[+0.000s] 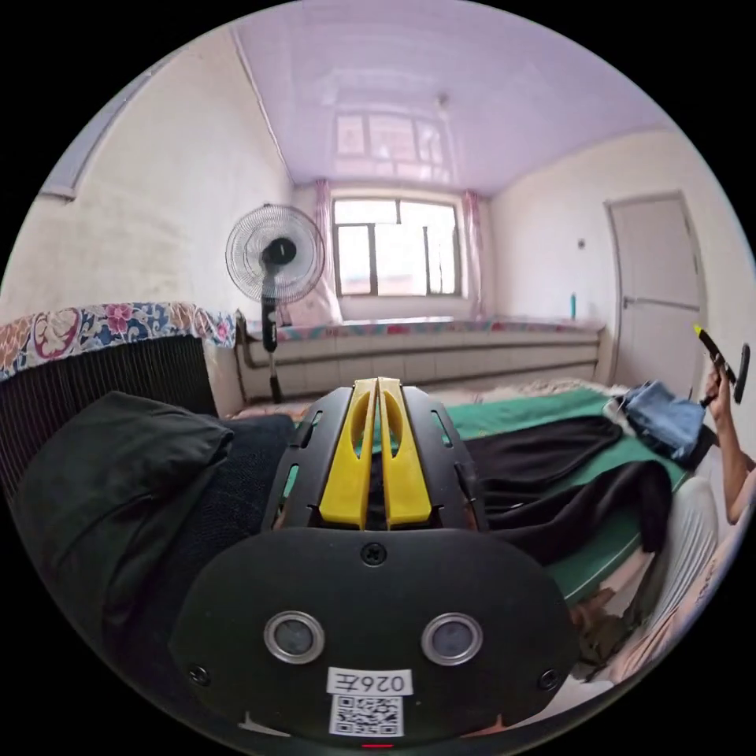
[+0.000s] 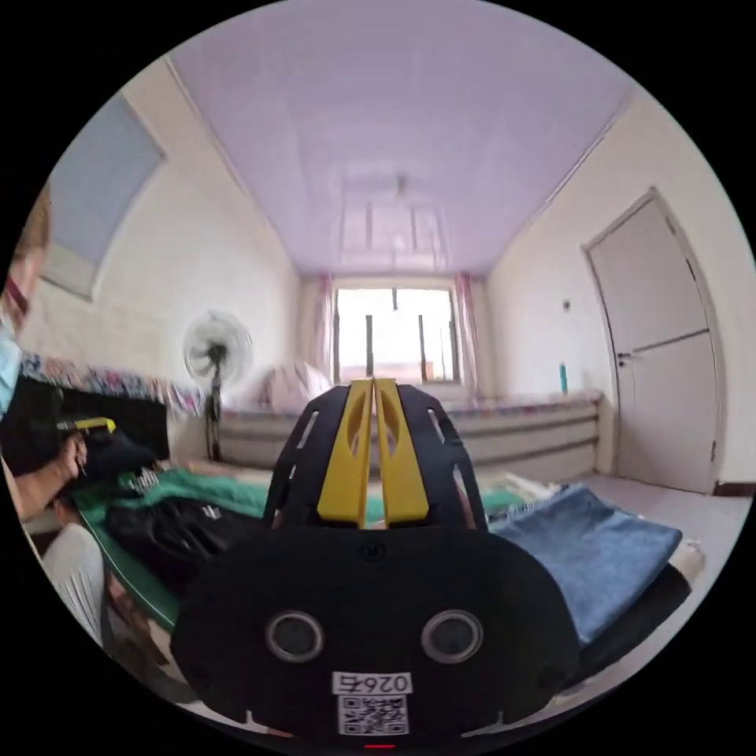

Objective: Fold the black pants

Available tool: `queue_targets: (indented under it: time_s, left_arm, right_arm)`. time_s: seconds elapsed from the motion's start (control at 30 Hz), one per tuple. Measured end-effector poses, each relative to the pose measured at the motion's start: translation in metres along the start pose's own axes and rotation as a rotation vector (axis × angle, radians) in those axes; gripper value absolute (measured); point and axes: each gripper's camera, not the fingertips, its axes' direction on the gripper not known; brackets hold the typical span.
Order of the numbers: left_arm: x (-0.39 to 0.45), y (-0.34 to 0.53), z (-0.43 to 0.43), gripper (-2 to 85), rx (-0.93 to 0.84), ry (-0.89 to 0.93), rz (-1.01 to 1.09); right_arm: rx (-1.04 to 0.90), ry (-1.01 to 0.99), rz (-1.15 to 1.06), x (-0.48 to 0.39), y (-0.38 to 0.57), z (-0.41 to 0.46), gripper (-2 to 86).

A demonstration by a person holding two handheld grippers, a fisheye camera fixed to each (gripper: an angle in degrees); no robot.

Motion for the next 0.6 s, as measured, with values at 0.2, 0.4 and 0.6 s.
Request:
queue_targets:
  time_s: [0.2,0.4,0.6]
  left_arm:
    - [-0.022,0.056,-0.041,-0.2,-0.11,0.175,-0.088]
    - [-0.081,0.176,-0.003,2.1,-0.509,0.134,-0.332]
    - [-0.095,0.242,0.023,18.7,-0.579,0.159,-0.413]
  right_arm:
    - [-0.264,-0.319,0.008,-0.032,-0.025,-0.046,-1.0]
    - [-0.766,-0.231,-0.115,-0.098,0.038,-0.024,1.7]
    - [-1.075,-0.355,-0.079,-0.18,0.095,0.007,9.9]
